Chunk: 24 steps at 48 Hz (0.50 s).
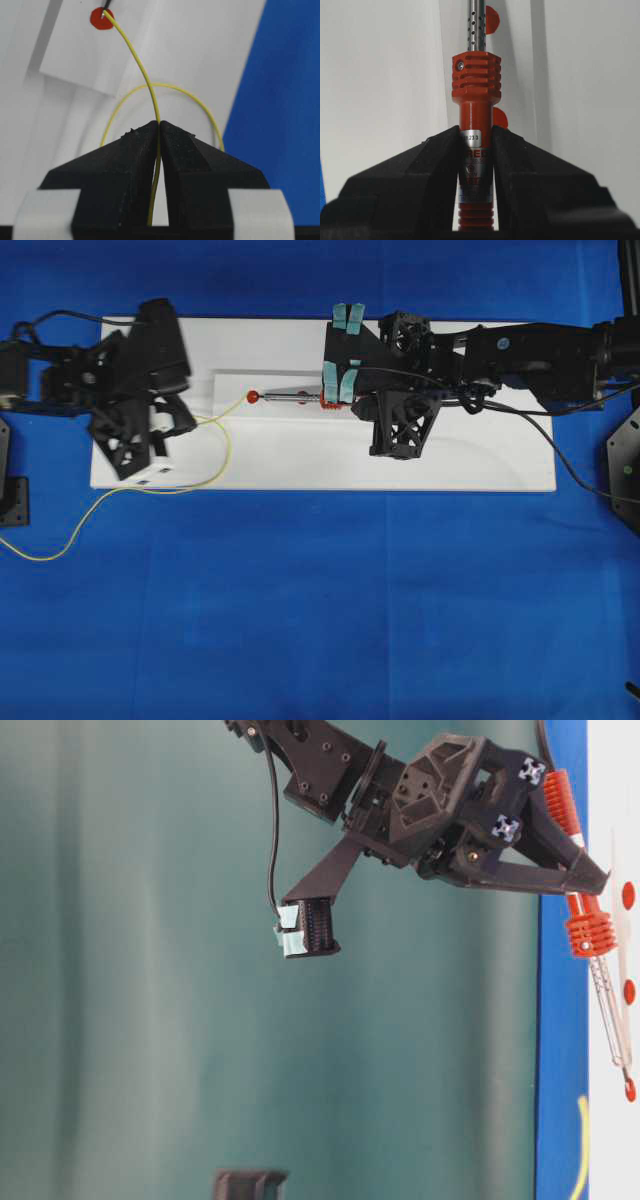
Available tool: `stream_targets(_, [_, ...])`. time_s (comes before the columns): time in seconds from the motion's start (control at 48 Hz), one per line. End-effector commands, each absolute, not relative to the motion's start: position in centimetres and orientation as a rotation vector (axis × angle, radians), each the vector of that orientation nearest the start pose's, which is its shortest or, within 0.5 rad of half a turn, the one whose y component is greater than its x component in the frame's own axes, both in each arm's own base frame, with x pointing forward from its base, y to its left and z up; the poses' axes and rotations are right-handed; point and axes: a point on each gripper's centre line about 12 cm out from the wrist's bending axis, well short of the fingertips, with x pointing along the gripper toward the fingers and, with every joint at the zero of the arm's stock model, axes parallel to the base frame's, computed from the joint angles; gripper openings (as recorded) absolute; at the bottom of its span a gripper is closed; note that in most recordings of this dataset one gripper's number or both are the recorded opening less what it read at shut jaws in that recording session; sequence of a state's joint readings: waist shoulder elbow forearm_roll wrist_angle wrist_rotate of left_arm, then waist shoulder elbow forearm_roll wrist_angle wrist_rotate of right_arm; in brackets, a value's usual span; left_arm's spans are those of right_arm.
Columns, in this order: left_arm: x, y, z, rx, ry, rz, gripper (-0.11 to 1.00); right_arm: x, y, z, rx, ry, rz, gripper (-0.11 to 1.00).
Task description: Touch the tip of the soldering iron to the tip of the solder at the mark.
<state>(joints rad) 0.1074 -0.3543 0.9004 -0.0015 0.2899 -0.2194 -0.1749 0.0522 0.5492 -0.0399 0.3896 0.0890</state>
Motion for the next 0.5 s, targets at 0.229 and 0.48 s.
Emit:
stream_targets(0.229, [25.5, 2.5, 21.0, -0.251, 0.735, 0.176, 0.03, 38.6, -7.0, 16.6, 0.122, 0.948, -0.198, 0.06])
stream_targets(0.48, [25.3, 2.5, 20.9, -0.249, 0.735, 0.176, 0.03, 38.1, -7.0, 17.6, 0.125, 0.928, -0.203, 0.06])
